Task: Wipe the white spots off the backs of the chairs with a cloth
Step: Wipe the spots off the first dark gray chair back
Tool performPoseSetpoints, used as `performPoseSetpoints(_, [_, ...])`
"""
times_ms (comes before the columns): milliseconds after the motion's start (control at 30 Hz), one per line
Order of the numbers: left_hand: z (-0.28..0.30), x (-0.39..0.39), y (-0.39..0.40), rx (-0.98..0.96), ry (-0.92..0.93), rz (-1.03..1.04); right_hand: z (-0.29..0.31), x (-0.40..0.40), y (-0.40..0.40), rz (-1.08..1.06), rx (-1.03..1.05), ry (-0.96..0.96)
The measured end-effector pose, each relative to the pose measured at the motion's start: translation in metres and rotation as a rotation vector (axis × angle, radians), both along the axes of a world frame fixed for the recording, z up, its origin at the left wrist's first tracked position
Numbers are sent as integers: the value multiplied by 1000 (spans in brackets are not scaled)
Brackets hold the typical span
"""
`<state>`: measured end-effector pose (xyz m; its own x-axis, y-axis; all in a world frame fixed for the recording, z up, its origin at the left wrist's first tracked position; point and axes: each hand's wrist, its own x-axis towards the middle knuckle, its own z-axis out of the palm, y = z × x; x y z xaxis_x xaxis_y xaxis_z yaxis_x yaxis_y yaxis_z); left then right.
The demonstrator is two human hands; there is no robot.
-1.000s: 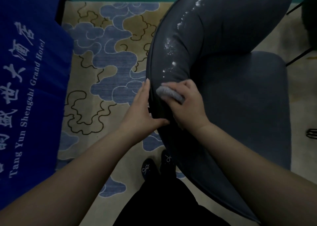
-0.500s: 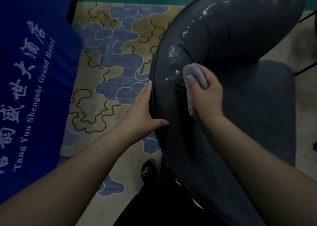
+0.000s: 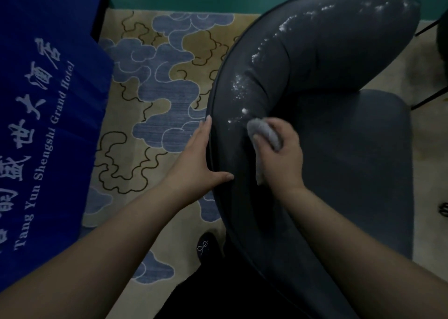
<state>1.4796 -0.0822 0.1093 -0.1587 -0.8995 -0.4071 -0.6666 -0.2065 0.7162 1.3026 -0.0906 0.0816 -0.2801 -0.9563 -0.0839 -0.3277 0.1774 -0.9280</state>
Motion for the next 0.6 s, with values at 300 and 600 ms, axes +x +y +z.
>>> performPoseSetpoints(300, [2, 6, -18, -14, -74, -20, 2, 15, 1, -16, -17, -8])
performPoseSetpoints(600, [-5, 14, -58, 17, 54, -86, 5, 34, -10, 9, 16, 25])
